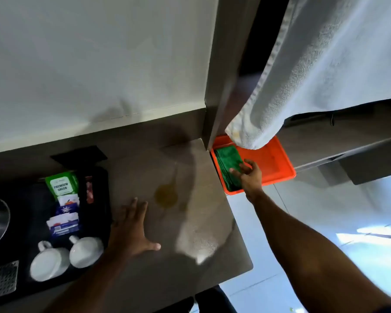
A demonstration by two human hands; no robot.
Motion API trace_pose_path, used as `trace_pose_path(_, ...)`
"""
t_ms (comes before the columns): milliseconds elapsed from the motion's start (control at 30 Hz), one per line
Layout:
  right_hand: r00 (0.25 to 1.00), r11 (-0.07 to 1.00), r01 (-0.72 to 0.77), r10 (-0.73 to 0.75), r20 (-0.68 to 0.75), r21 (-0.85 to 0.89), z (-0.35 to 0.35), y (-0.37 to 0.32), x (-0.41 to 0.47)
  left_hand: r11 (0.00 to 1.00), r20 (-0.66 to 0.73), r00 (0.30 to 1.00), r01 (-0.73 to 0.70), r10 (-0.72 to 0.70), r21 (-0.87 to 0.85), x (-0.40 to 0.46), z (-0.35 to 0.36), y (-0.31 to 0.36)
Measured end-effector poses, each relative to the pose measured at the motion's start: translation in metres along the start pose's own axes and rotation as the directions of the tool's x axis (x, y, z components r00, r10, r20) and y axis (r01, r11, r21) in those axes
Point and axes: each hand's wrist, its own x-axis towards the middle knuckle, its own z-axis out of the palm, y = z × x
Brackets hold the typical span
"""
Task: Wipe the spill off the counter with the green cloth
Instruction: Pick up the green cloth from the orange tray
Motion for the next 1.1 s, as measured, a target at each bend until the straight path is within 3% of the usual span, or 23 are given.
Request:
trace_pose_path(133,0.995,0.997,-0.072,0.073,-0.061,0.004,-0.005,-0.002,0.03,1.0,0.028,0.999,0.028,-0.027,-0.013,0.003,0.002,-0.001)
trace_pose_path(333,0.994,0.954,-0.093,0.07,-0.09,-0.285,-0.002,0.003,0.075,1.0,0.028,0.999,0.023,-0.023,-0.011,0.006,0.001,-0.001)
trace_pose_path(467,0.977,0.954,-0.207,0.191,-0.092,-0.217,-0.002,0.004,0.092,1.0,0.046,0.999,0.024,-0.024,-0.004,0.008,0.003,-0.004)
trace_pose_path(567,0.959,0.947,-0.27,0.28,0.037,-0.171,0.001,-0.002,0.094,1.0,0.039,0.999,0.02,-0.02,-0.004,0.009,0.006,-0.002)
trace_pose_path(700,0.985,0.946,-0.098,0.136,0.105,-0.309,0.008,-0.015,0.078,0.999,0.036,0.999,0.036,-0.037,0.008,0.008,0.005,-0.001)
trace_pose_path(800,0.983,0.752,0.165,-0.072,0.169,-0.638,0.021,-0.022,0.042,0.999,0.044,0.998,0.035,-0.033,-0.039,0.007,0.005,-0.002)
trace_pose_path(900,0.922,0.597,0.383,-0.198,0.333,-0.705,0.044,-0.007,-0.006,0.996,0.037,0.999,0.031,-0.028,-0.082,0.005,0.008,-0.005)
trace_pose_path(967,0.873,0.535,0.479,-0.207,0.442,-0.696,0.064,0.012,-0.036,0.994,0.031,0.999,0.033,-0.03,-0.102,0.003,0.012,-0.005)
trace_pose_path(1100,0.847,0.343,0.518,-0.078,0.526,-0.784,0.092,0.047,-0.065,0.985,-0.033,0.998,0.054,-0.06,-0.162,-0.01,0.032,-0.001)
